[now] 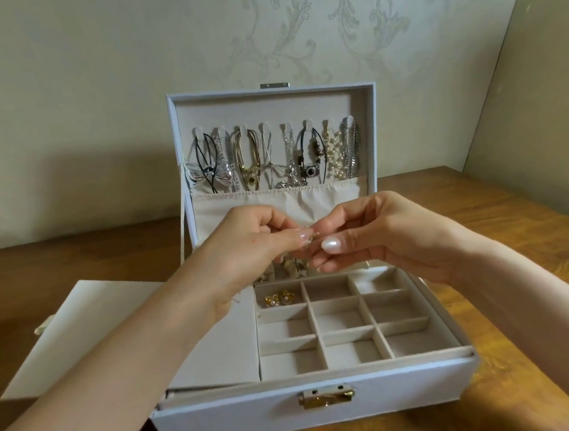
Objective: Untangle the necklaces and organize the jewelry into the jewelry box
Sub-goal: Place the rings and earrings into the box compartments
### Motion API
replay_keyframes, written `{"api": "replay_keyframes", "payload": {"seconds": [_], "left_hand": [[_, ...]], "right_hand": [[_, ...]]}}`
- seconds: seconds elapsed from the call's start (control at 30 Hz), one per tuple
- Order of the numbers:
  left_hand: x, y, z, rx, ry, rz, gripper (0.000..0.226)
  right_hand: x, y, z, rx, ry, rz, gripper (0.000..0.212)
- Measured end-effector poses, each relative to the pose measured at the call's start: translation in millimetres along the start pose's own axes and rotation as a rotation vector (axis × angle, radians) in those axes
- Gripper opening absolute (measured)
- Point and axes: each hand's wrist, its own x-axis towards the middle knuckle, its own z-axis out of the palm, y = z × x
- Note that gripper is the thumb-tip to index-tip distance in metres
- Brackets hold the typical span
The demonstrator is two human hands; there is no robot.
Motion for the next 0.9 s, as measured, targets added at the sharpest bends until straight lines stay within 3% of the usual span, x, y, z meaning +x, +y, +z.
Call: {"api": "replay_keyframes", "payload": {"seconds": [0.27,0.4,0.53,0.73,0.9], "left_hand": [[-2,1,1,0.049,-0.136,0.014,0.01],[0,-5,0,0.437,-0.075,0.119,0.009],[1,-11,0,0.6,-0.052,0.112,0.016],[3,-16,3,0.594,-0.046,0.103,0.015],[3,-15,4,0.6,-0.068,0.103,0.015]], "right_hand": [[-4,-7,-4,-0.265,0.093,-0.019,0.014],[-2,-2,-2,-0.704,0.195,-0.004,0.008],[2,10,7,-0.721,0.197,0.043,0.006],[2,9,6,-0.649,0.19,0.027,0.01],[4,13,8,-0.822,0.152,0.066,0.013]]}}
